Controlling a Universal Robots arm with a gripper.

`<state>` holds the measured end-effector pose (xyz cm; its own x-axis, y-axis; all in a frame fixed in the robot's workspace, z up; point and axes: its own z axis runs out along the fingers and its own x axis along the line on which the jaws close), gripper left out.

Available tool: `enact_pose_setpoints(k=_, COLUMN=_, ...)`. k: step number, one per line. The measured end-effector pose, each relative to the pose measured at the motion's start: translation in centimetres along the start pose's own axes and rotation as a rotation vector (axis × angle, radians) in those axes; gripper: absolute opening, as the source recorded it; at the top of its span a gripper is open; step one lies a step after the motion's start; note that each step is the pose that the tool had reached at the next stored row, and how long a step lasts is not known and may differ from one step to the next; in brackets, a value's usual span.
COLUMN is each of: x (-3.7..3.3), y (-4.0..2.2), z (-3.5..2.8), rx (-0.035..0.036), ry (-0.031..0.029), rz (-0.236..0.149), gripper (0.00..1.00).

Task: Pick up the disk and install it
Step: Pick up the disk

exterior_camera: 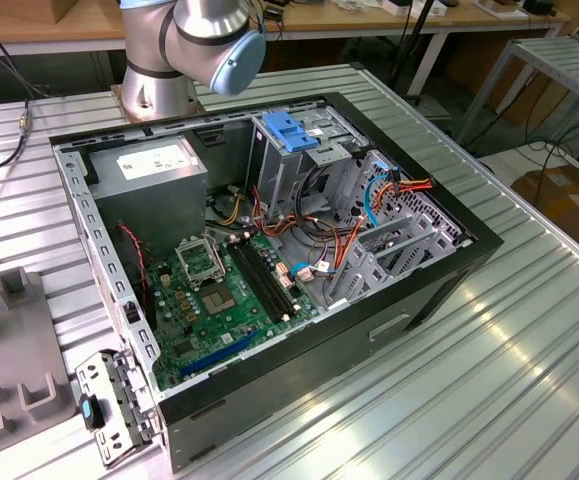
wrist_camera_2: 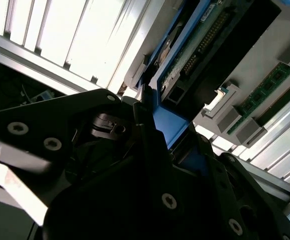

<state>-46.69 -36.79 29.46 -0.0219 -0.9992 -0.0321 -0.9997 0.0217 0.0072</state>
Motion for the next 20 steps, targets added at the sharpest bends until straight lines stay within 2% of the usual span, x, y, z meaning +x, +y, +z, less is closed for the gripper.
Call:
enact_pose_setpoints(k=2, x=0.00, y=0.00, z=-0.07, rx=0.0011, ry=-0.0005, rz=0.000, gripper=0.37)
enact_pose_setpoints(k=20, x=-0.07, y=0.02, z=-2.24, rx=0.0000, ry=0.0000, rz=0.000, gripper=0.37)
